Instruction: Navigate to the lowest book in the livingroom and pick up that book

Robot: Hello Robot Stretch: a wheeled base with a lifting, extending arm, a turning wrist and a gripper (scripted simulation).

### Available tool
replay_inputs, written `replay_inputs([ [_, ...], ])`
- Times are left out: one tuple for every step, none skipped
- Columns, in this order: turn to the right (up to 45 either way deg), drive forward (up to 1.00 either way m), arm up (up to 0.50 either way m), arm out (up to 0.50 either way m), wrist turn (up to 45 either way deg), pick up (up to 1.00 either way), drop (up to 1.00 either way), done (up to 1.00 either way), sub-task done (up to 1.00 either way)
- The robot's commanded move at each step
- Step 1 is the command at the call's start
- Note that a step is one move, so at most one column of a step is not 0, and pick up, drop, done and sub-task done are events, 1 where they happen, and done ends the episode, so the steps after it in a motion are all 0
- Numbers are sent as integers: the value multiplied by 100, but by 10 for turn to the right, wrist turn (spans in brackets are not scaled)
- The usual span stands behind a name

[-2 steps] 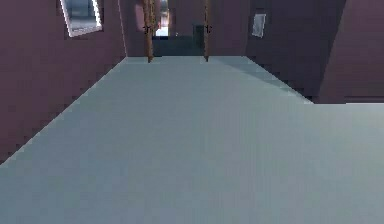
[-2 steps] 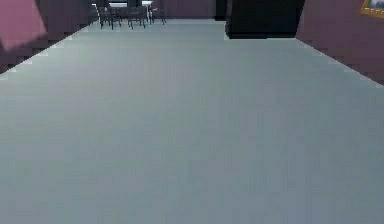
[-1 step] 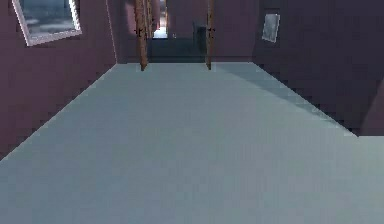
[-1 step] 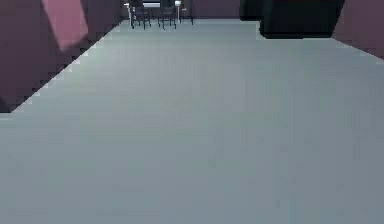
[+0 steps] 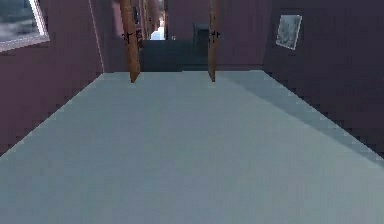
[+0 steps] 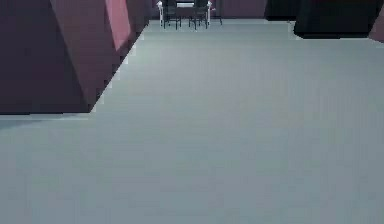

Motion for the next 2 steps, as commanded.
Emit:
replay_inputs([
  [0, 100, 0, 0, 0, 0, 0, 0, 0],
  [0, 100, 0, 0, 0, 0, 0, 0, 0],
])
